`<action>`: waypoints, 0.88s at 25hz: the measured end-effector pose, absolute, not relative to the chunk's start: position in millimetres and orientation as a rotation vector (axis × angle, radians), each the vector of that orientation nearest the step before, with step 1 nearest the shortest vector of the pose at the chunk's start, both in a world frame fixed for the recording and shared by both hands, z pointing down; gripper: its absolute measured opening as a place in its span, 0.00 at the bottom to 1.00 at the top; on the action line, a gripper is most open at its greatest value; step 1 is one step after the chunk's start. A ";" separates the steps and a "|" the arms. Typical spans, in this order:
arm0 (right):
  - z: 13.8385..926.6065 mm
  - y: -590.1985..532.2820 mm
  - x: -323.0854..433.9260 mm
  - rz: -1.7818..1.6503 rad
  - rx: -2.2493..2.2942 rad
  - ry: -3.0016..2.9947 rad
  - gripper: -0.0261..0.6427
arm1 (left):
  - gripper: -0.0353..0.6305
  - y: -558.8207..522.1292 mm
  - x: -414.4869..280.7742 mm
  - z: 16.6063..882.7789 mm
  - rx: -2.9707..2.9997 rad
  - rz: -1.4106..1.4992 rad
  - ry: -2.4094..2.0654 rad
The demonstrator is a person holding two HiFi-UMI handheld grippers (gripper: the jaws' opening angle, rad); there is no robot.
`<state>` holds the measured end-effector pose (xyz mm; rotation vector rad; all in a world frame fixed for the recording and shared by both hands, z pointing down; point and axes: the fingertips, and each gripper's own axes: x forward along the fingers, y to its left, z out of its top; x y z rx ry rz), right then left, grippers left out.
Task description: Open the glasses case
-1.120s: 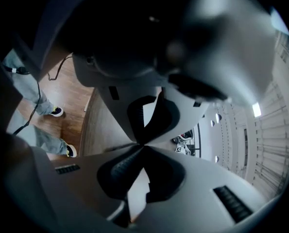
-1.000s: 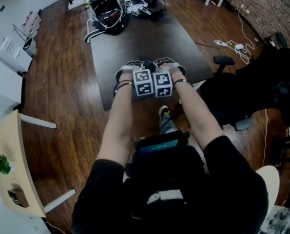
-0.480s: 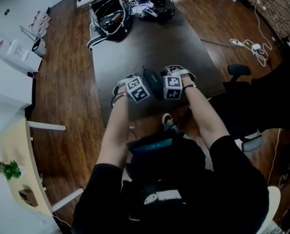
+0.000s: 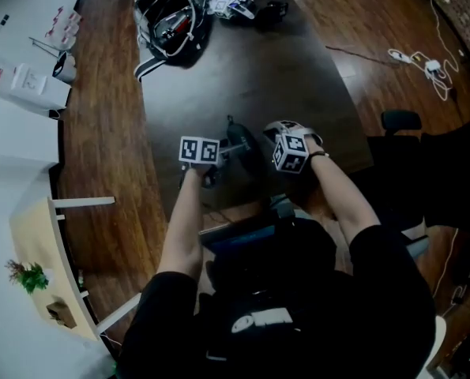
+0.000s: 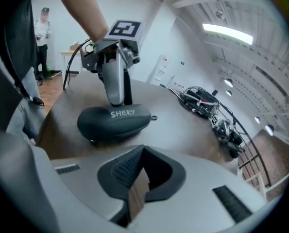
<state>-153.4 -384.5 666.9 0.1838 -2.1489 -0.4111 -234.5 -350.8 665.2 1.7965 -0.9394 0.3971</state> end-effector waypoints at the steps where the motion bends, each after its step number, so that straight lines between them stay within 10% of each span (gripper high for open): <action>1: 671.4 -386.4 -150.1 -0.376 0.189 -2.162 0.05 | 0.57 -350.7 -233.2 669.5 1.760 0.348 -0.928; 22: 680.0 -410.6 -136.0 -0.188 0.184 -2.413 0.05 | 0.50 -375.8 -164.2 684.0 1.774 0.267 -0.712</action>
